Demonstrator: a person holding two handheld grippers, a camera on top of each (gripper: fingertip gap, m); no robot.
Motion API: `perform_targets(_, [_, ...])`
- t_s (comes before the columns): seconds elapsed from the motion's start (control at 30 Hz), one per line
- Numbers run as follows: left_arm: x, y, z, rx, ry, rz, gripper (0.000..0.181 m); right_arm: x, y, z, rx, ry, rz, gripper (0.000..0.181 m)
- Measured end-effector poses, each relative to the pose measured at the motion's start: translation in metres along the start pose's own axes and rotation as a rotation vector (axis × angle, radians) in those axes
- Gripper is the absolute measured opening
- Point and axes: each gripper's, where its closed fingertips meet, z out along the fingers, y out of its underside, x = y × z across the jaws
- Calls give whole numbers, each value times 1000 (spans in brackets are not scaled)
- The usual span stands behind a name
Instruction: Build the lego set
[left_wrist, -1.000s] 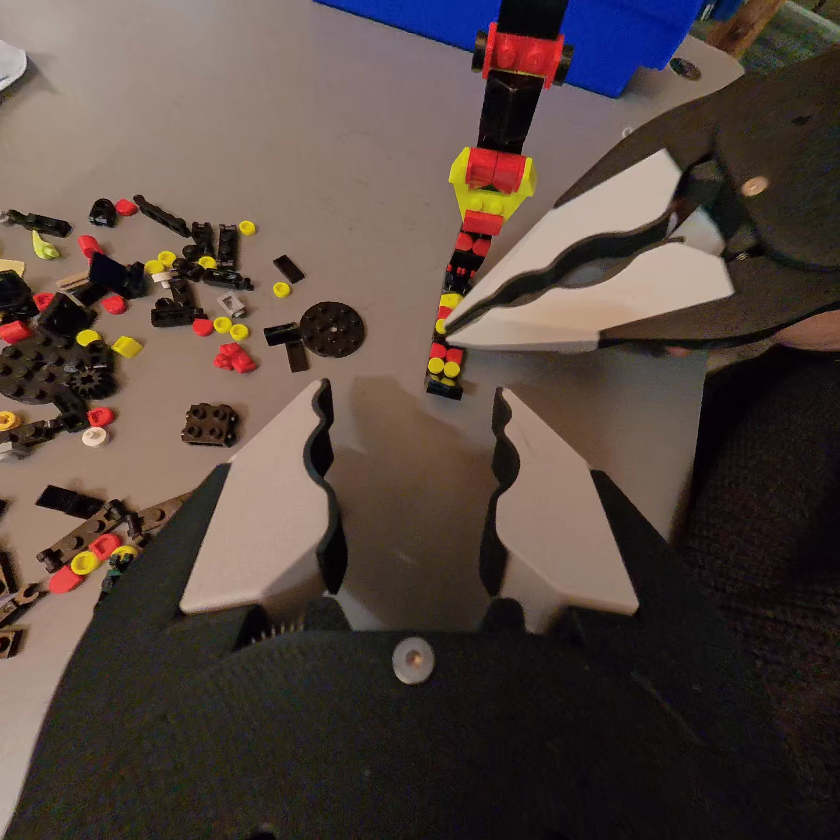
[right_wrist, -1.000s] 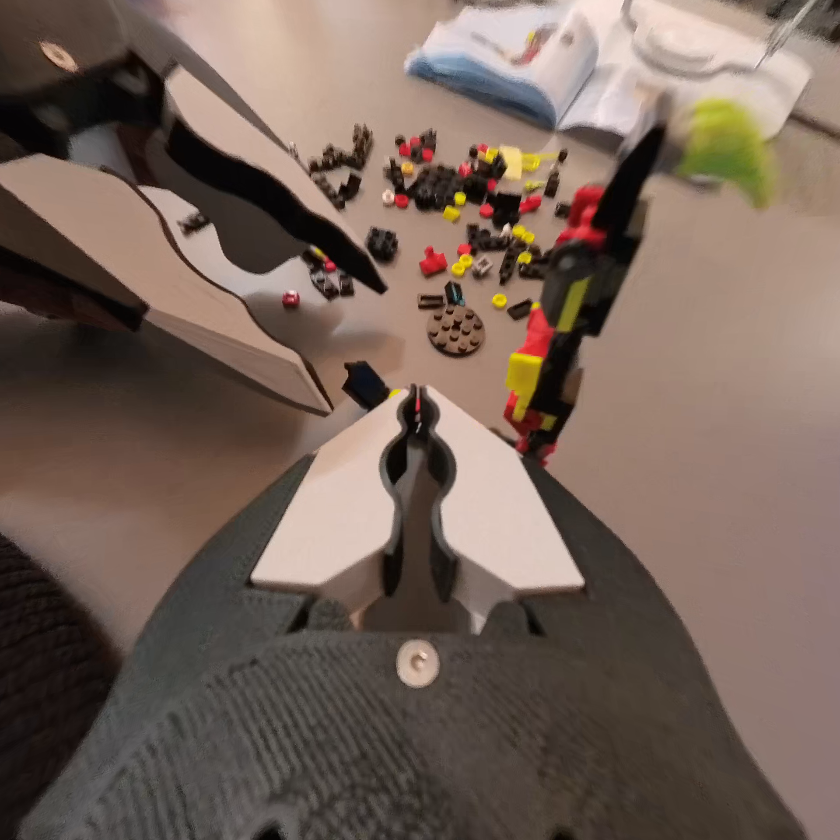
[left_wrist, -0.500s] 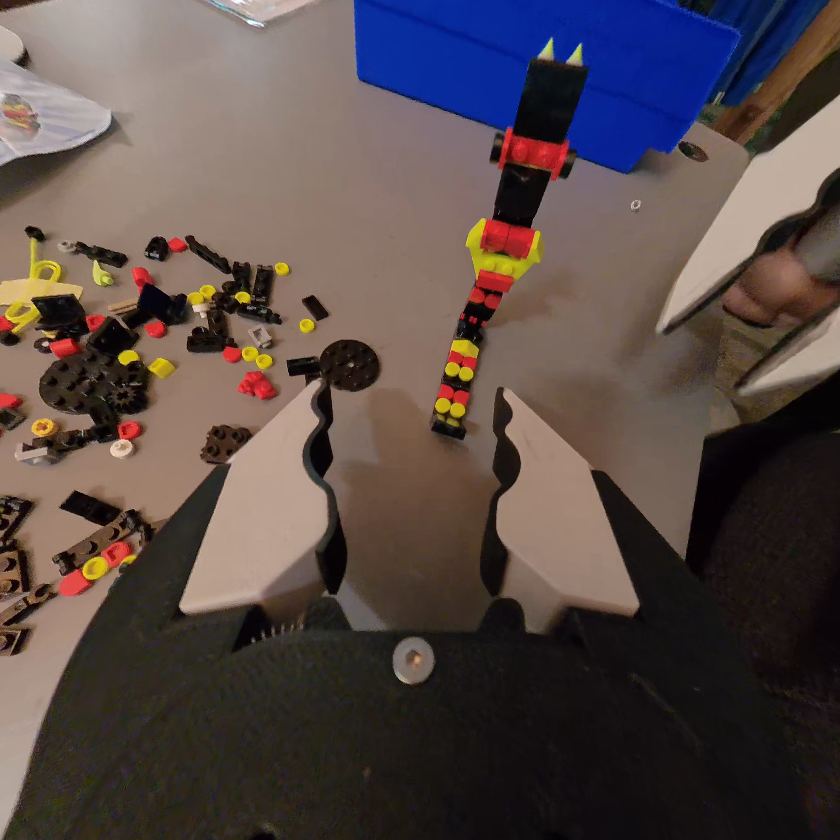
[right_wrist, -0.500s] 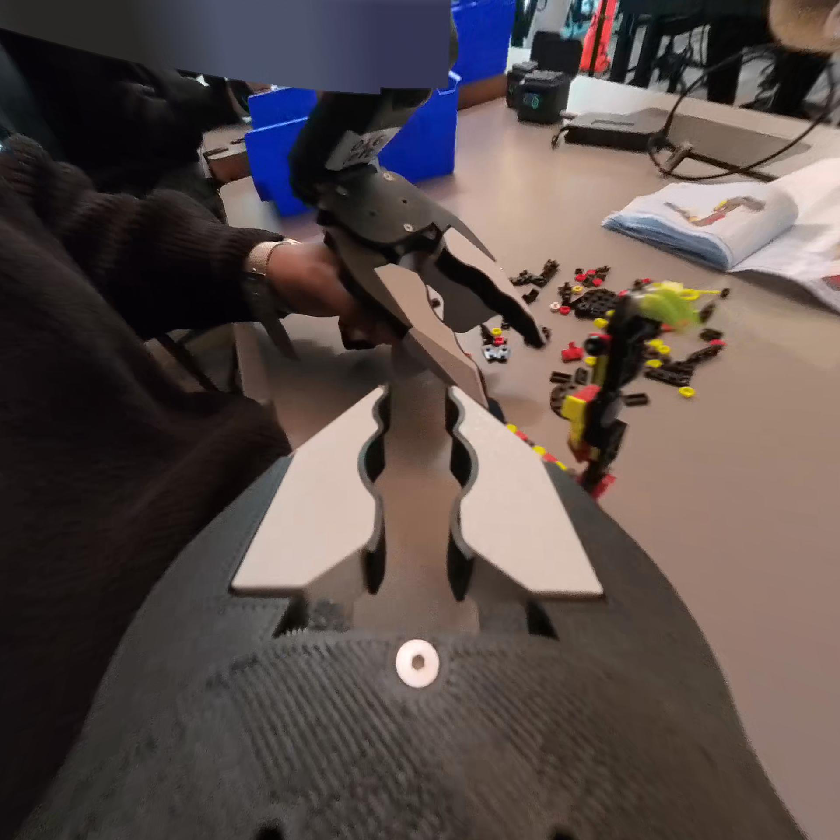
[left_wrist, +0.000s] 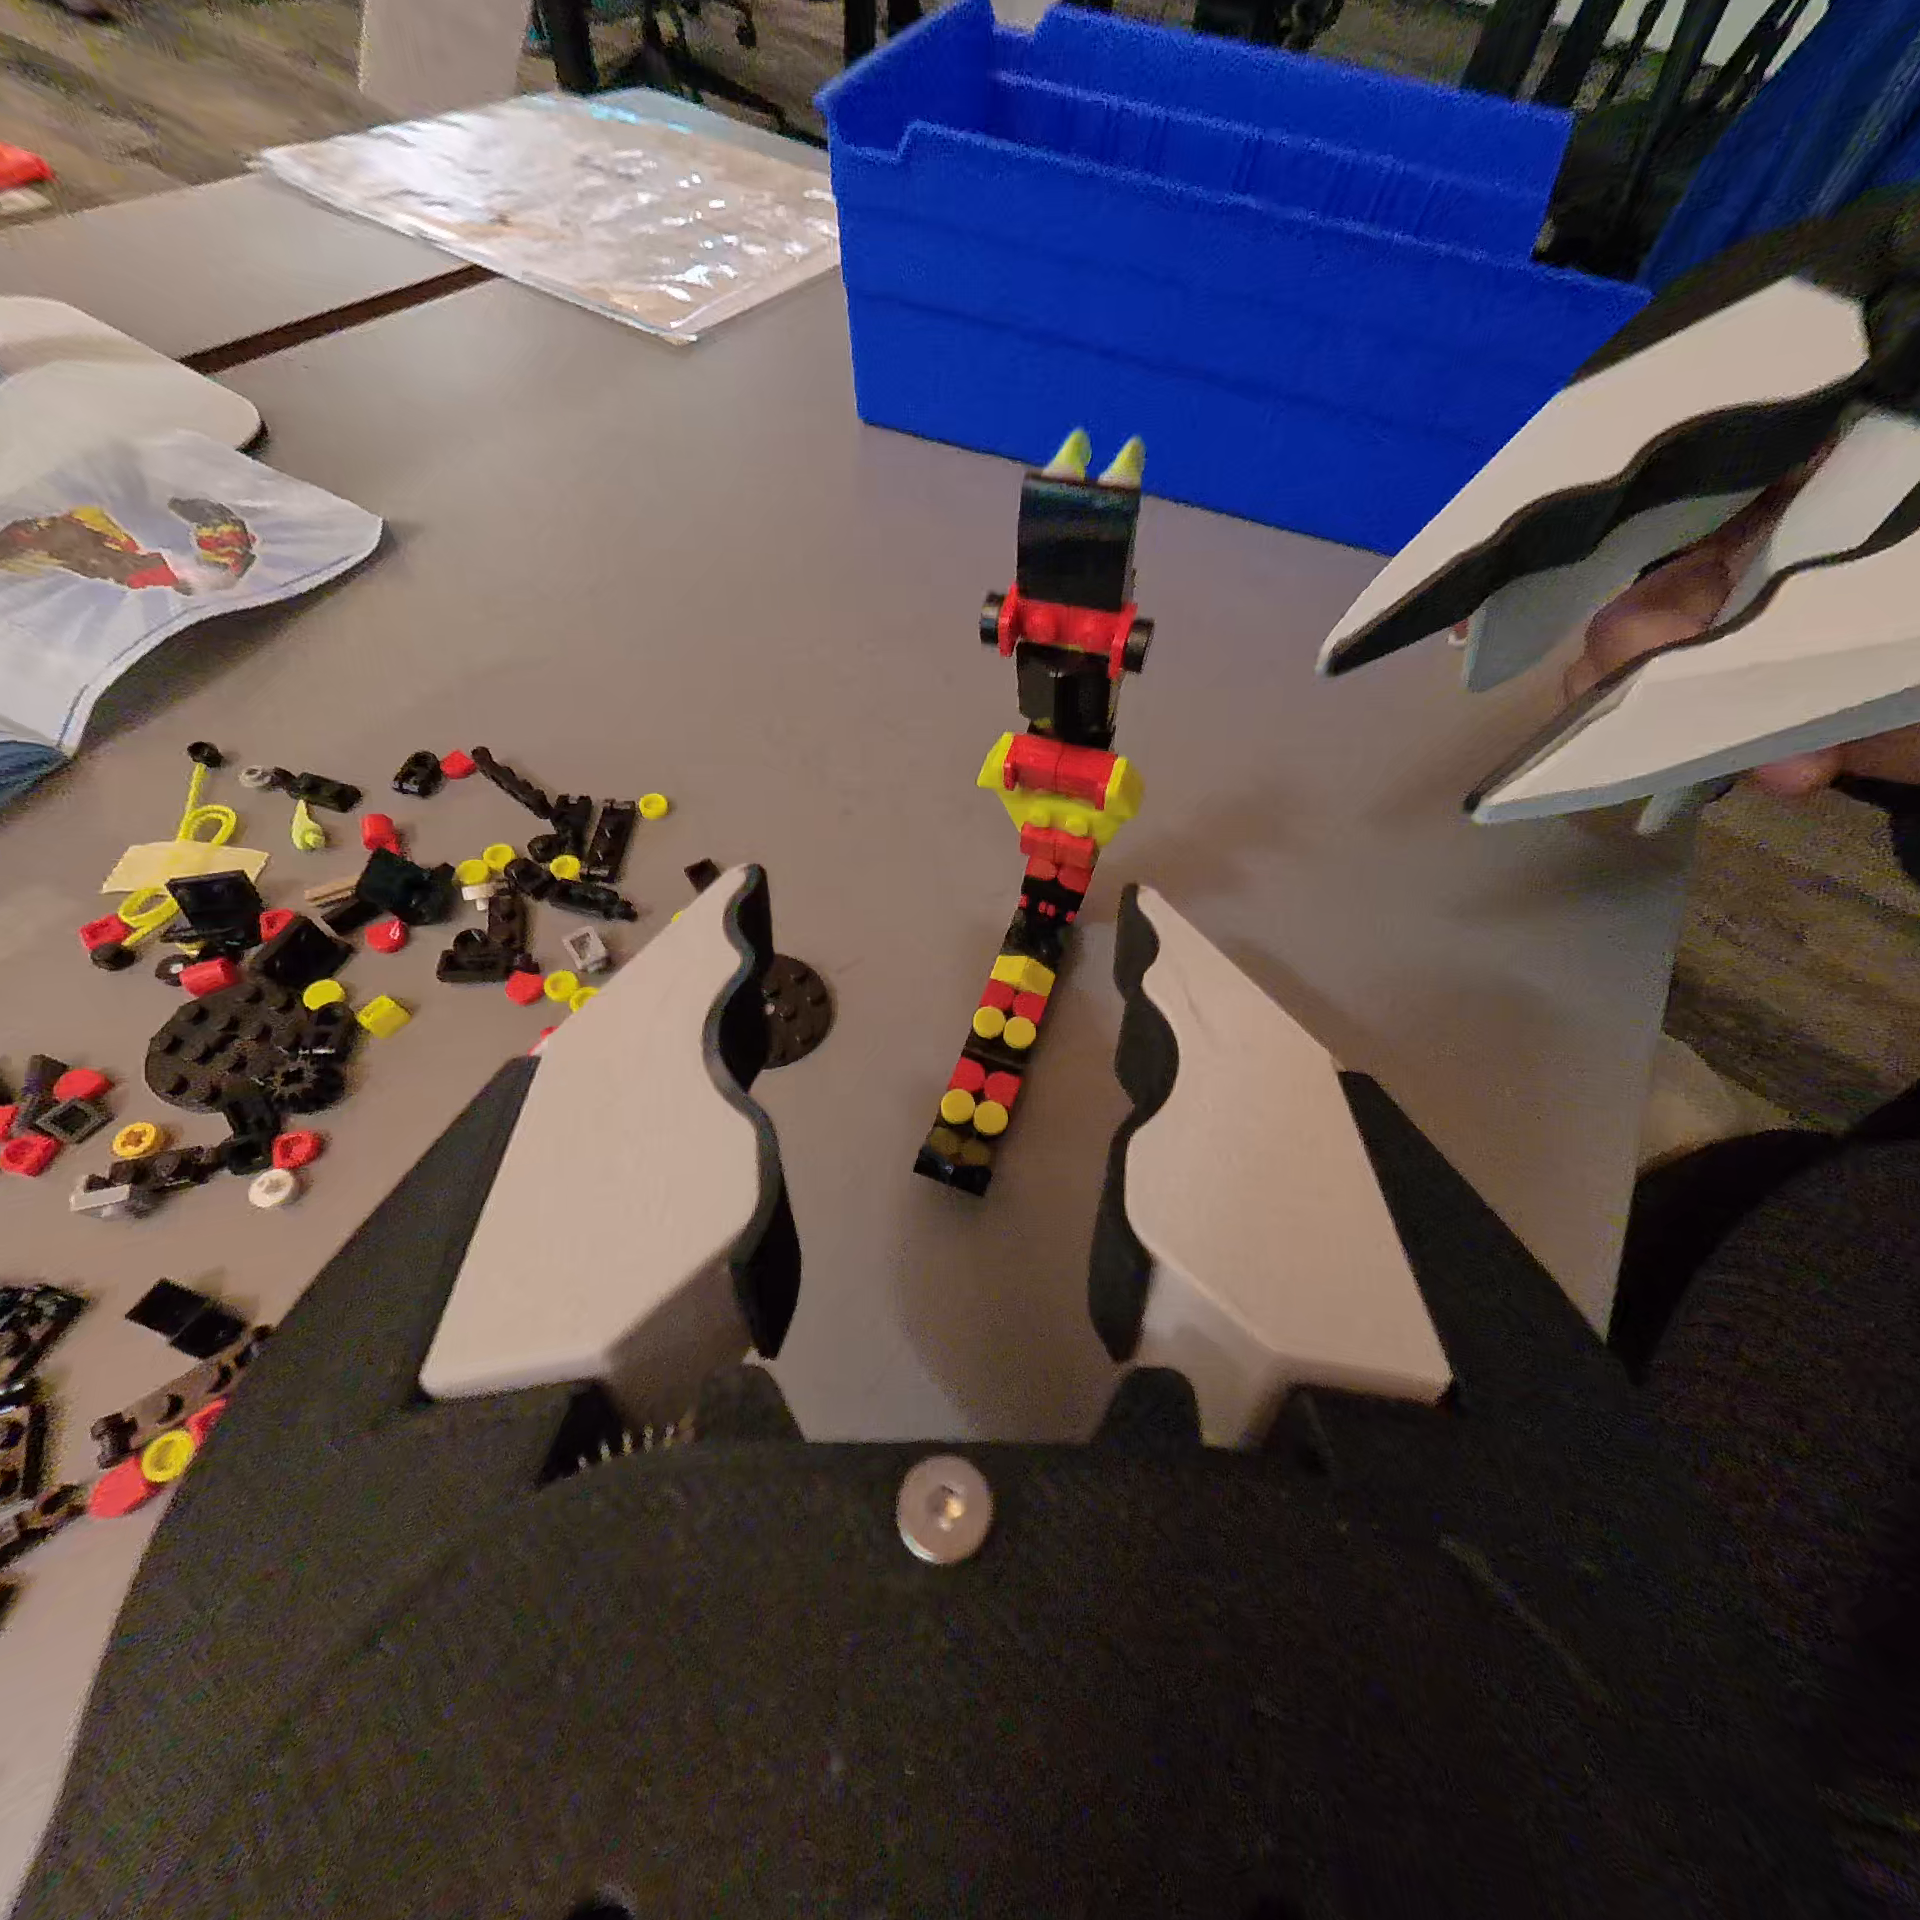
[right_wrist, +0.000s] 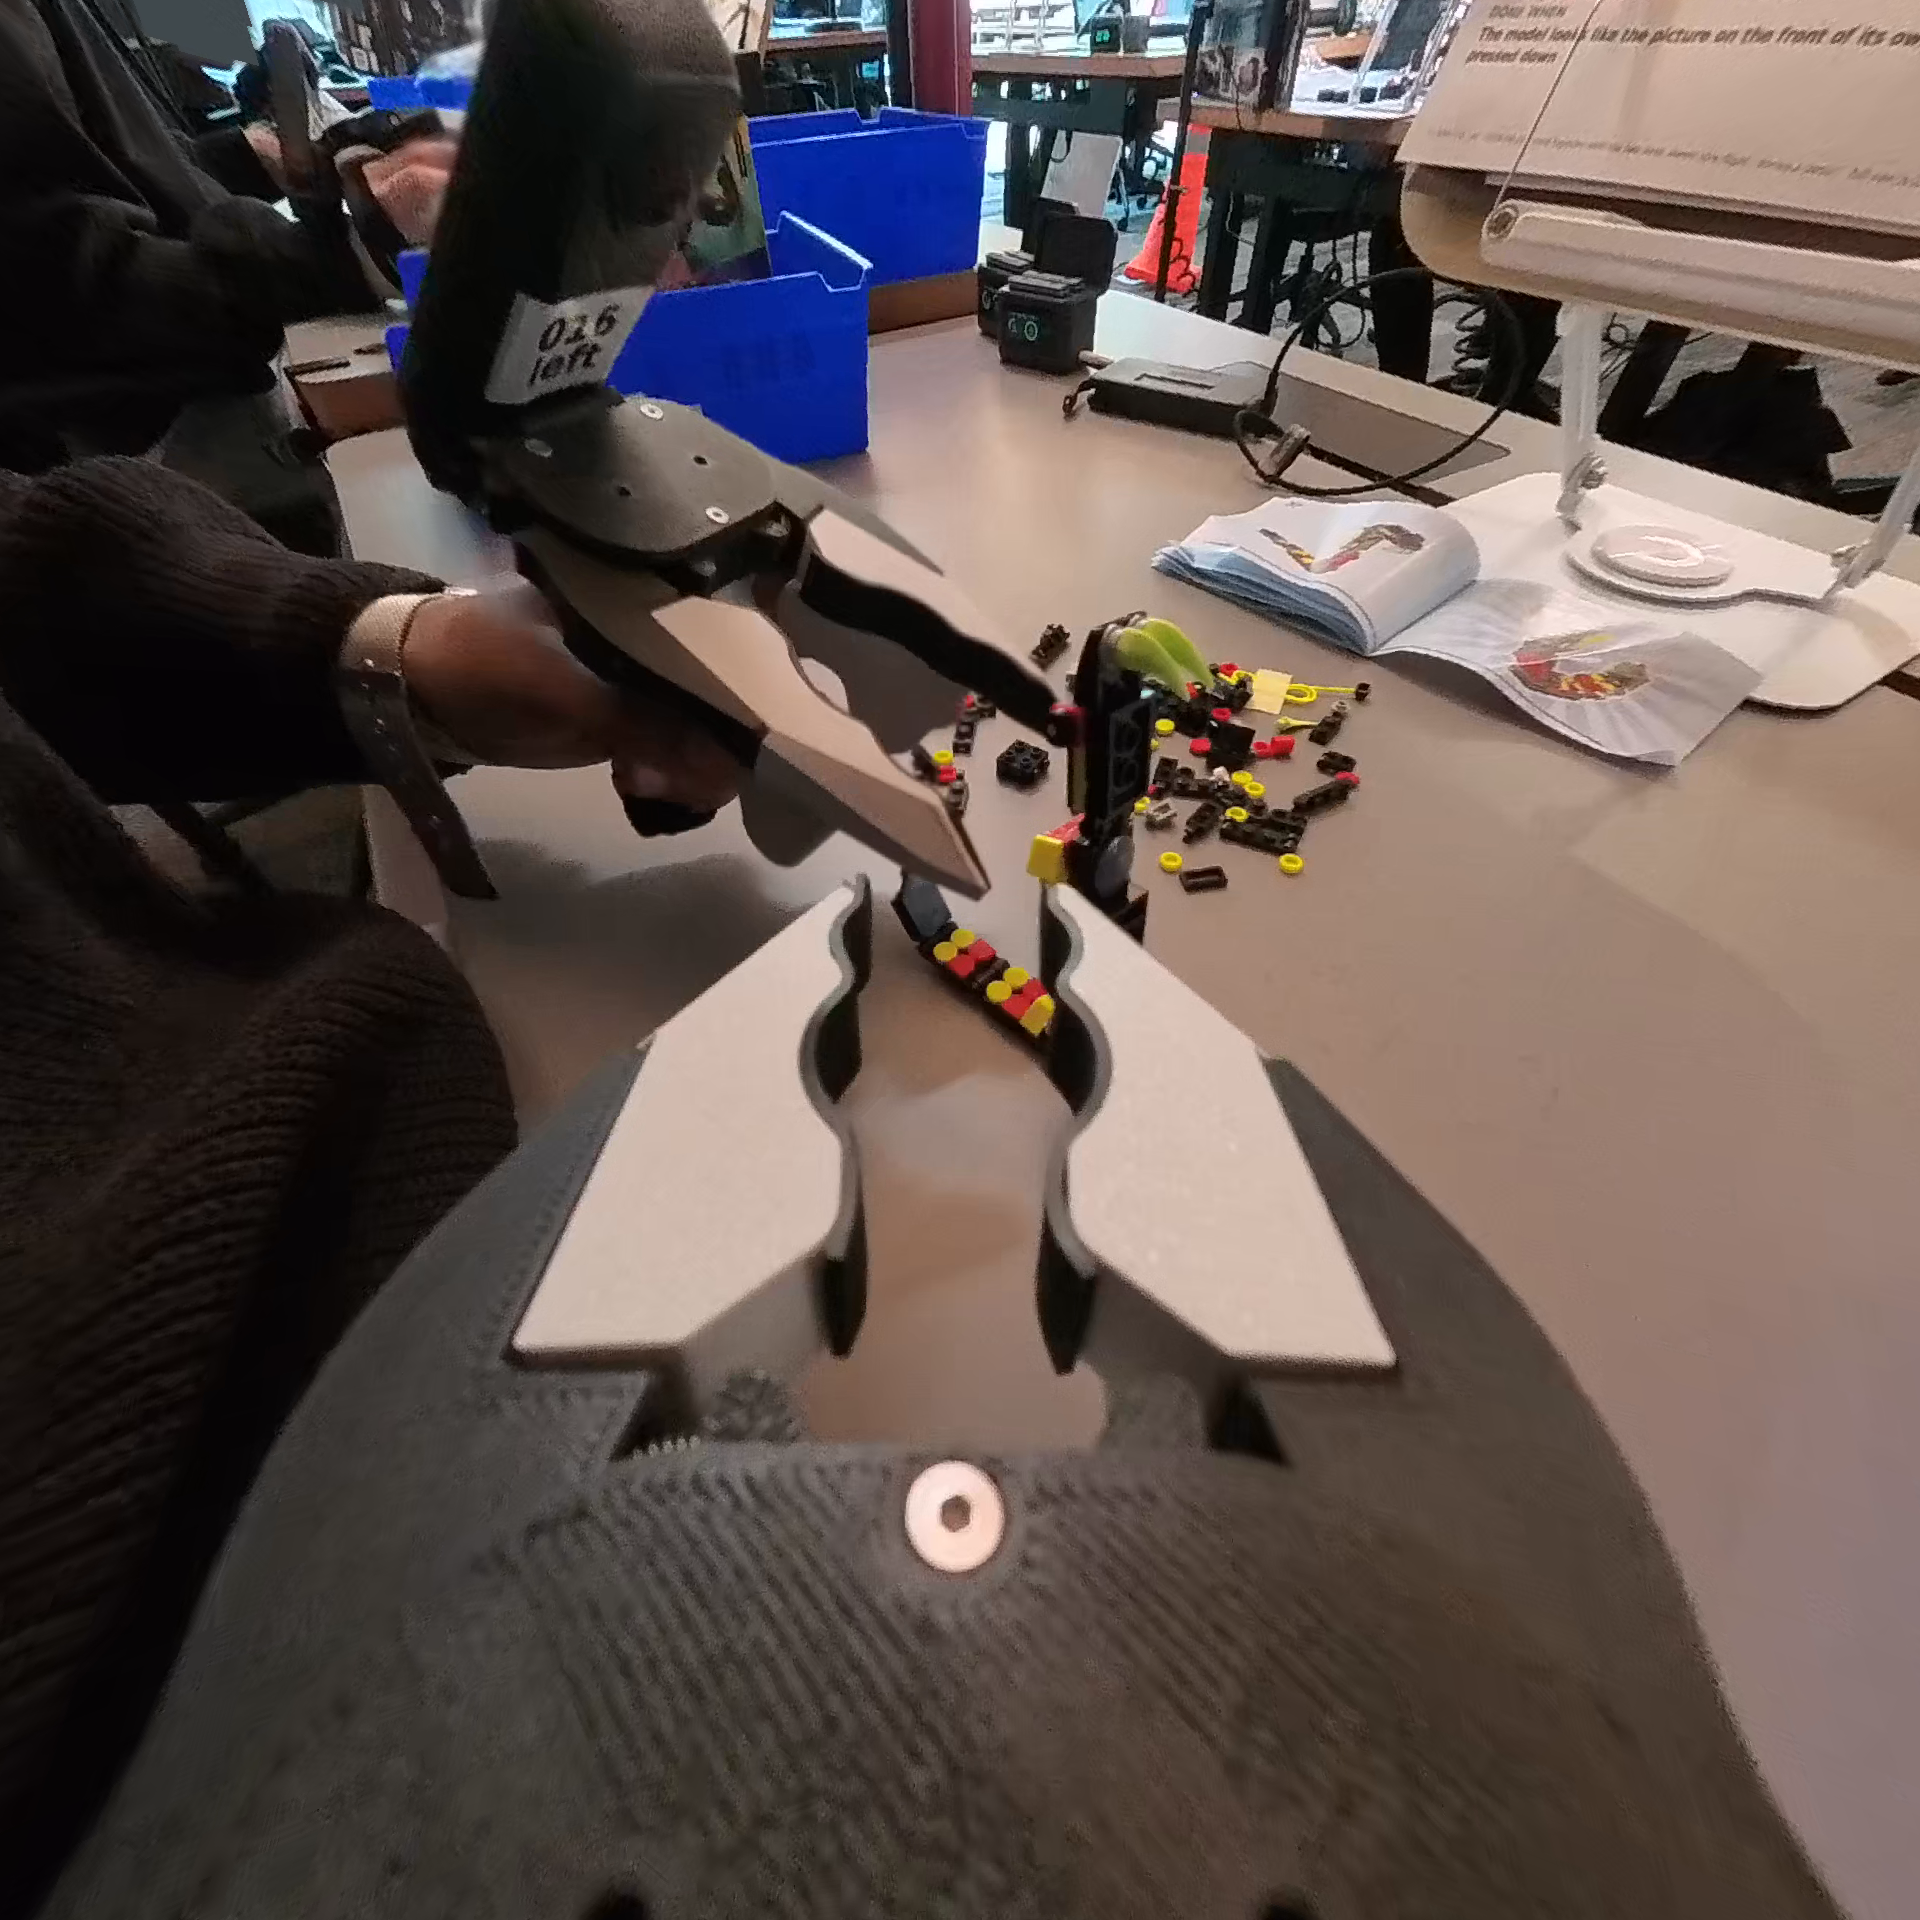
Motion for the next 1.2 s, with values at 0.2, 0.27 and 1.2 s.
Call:
perform_targets(0.2, [-3, 9, 3, -25, 16, -33, 66, 3, 3, 2, -19, 16, -3, 30])
perform_targets(0.27, [-5, 11, 1, -26, 19, -39, 66, 5, 5, 4, -30, 24, -5, 30])
perform_targets(1.2, [-12, 27, -4, -65, 87, -51, 68, 24, 10, 5, -39, 82, 82, 31])
